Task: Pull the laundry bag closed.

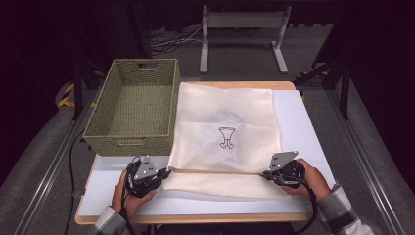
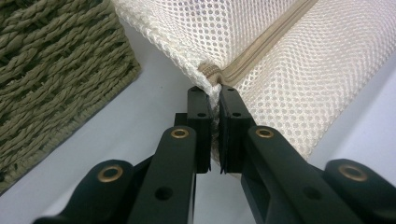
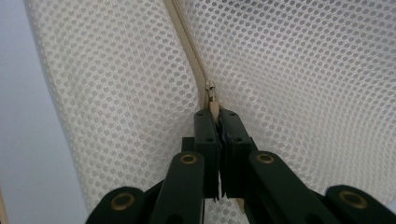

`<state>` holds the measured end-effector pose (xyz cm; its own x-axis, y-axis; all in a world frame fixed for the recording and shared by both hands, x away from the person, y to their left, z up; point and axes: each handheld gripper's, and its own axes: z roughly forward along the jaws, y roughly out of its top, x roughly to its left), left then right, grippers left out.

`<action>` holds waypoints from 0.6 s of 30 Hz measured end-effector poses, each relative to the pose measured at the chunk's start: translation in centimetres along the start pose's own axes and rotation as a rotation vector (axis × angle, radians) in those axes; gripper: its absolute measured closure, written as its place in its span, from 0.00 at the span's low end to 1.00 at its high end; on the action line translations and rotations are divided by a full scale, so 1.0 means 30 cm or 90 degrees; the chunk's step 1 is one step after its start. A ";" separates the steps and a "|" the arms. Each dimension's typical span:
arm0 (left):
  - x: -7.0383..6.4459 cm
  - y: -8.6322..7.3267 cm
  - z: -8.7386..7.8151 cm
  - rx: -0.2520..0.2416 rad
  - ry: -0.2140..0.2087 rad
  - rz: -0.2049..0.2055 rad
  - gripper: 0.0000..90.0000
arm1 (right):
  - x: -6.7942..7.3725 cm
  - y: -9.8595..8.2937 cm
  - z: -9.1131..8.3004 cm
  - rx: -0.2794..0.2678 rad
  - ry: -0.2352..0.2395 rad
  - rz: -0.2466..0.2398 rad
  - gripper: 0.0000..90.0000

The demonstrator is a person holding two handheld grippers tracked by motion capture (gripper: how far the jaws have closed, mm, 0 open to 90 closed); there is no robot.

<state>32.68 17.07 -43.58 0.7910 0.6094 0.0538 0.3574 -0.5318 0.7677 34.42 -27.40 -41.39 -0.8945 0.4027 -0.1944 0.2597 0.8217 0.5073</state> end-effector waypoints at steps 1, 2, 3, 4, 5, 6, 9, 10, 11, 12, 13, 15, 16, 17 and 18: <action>0.003 0.000 -0.001 -0.001 -0.001 -0.001 0.96 | -0.001 -0.003 -0.004 -0.002 0.003 0.001 0.97; 0.006 0.000 -0.003 -0.003 -0.002 -0.004 0.96 | -0.001 -0.006 -0.007 -0.002 0.000 0.001 0.97; 0.009 -0.001 -0.005 -0.004 -0.005 -0.006 0.96 | -0.001 -0.010 -0.012 0.001 -0.005 0.000 0.97; 0.012 -0.003 -0.006 -0.003 -0.004 -0.009 0.96 | -0.003 -0.014 -0.015 0.001 -0.005 0.000 0.97; 0.015 -0.006 -0.006 -0.002 -0.005 -0.011 0.96 | -0.004 -0.020 -0.018 0.003 -0.006 0.003 0.97; 0.016 -0.009 -0.006 0.001 -0.002 -0.015 0.96 | -0.005 -0.026 -0.020 0.006 -0.012 0.005 0.97; 0.022 -0.014 -0.008 0.001 -0.002 -0.017 0.96 | -0.016 -0.055 -0.031 0.011 -0.021 0.017 0.97; 0.021 -0.014 -0.008 0.003 -0.001 -0.017 0.96 | -0.019 -0.063 -0.036 0.011 -0.023 0.021 0.97; 0.018 -0.014 -0.006 0.002 -0.003 -0.017 0.96 | -0.020 -0.069 -0.040 0.011 -0.024 0.024 0.97; 0.016 -0.013 -0.005 0.005 -0.003 -0.017 0.96 | -0.022 -0.076 -0.045 0.009 -0.021 0.027 0.97; 0.016 -0.013 -0.005 0.006 -0.001 -0.016 0.96 | -0.023 -0.082 -0.049 0.004 -0.022 0.031 0.97; 0.018 -0.013 -0.006 0.005 -0.003 -0.016 0.96 | -0.022 -0.086 -0.052 0.011 -0.029 0.028 0.97; 0.018 -0.013 -0.006 0.006 -0.002 -0.014 0.96 | -0.021 -0.089 -0.054 0.008 -0.030 0.032 0.97; 0.017 -0.013 -0.006 0.006 -0.001 -0.013 0.96 | -0.023 -0.092 -0.056 0.004 -0.025 0.033 0.97; 0.017 -0.013 -0.006 0.007 -0.001 -0.013 0.96 | -0.024 -0.096 -0.059 0.007 -0.024 0.034 0.97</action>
<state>32.86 17.69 -43.73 0.7843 0.6193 0.0371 0.3788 -0.5254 0.7619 33.68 -30.77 -41.23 -0.8649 0.4609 -0.1990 0.3111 0.8031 0.5082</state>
